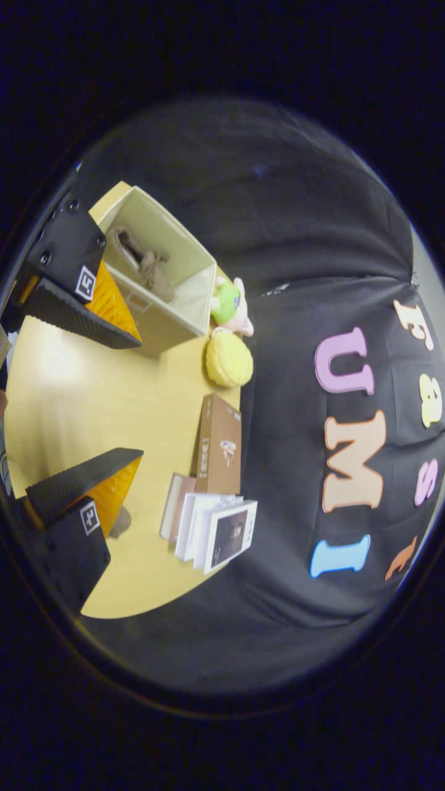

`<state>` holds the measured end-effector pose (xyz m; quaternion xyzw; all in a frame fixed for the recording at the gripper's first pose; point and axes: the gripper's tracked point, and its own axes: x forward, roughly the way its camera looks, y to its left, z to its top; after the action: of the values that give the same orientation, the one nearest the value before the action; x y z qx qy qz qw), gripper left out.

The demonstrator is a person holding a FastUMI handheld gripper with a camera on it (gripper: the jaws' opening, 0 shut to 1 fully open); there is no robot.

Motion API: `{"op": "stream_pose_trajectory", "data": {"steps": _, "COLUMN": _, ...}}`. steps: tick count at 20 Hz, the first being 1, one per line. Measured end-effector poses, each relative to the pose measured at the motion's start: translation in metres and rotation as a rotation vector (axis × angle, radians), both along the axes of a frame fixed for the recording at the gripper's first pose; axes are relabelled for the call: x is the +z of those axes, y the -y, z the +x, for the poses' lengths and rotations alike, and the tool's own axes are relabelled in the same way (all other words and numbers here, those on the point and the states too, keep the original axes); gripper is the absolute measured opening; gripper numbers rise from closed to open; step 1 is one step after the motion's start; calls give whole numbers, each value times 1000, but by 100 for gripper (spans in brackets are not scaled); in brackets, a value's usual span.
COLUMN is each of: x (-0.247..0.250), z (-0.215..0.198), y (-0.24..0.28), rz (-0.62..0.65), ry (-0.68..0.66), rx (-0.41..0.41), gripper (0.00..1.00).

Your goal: Open the storage box then place both shoes into the box .Put the left shoe in first, then the right shoe, with the right side of both shoes facing outward in a uniform manner.

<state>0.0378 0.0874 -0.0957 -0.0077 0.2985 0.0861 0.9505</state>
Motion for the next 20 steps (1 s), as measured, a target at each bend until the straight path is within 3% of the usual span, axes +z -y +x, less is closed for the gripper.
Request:
{"op": "stream_pose_trajectory", "data": {"steps": 11, "x": -61, "z": -18, "y": 150, "rz": -72, "ry": -118, "rx": -172, "gripper": 100}}
{"op": "stream_pose_trajectory", "data": {"steps": 20, "x": -150, "z": -42, "y": 200, "rz": -97, "ry": -319, "rx": -172, "gripper": 100}}
